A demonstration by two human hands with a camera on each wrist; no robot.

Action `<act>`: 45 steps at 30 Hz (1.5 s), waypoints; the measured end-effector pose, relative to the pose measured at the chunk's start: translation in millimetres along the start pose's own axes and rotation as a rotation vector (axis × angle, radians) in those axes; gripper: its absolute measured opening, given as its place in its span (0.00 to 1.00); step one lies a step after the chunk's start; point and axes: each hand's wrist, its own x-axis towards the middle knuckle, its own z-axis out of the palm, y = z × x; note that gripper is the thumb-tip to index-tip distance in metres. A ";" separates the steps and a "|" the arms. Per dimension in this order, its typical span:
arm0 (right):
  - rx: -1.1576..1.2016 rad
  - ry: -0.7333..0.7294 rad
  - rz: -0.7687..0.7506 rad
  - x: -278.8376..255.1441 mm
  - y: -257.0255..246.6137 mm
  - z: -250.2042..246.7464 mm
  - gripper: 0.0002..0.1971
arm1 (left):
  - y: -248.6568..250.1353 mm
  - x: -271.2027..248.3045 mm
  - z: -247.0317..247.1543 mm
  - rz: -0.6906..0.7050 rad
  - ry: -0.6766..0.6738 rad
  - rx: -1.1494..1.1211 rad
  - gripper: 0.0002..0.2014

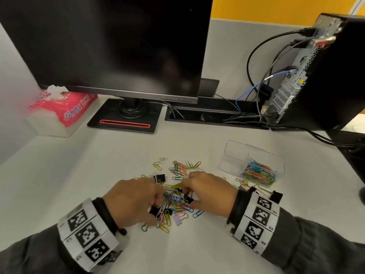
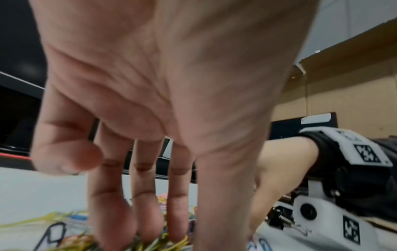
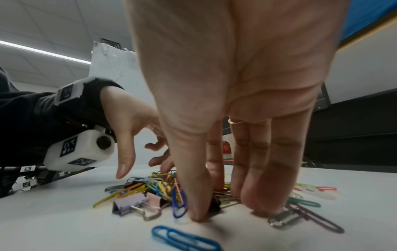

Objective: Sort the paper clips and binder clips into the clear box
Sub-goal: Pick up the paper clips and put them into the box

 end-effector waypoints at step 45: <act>-0.019 0.032 -0.078 28.1 7.2 -5.0 0.08 | 1.0 3.1 3.2 0.048 0.081 0.156 0.08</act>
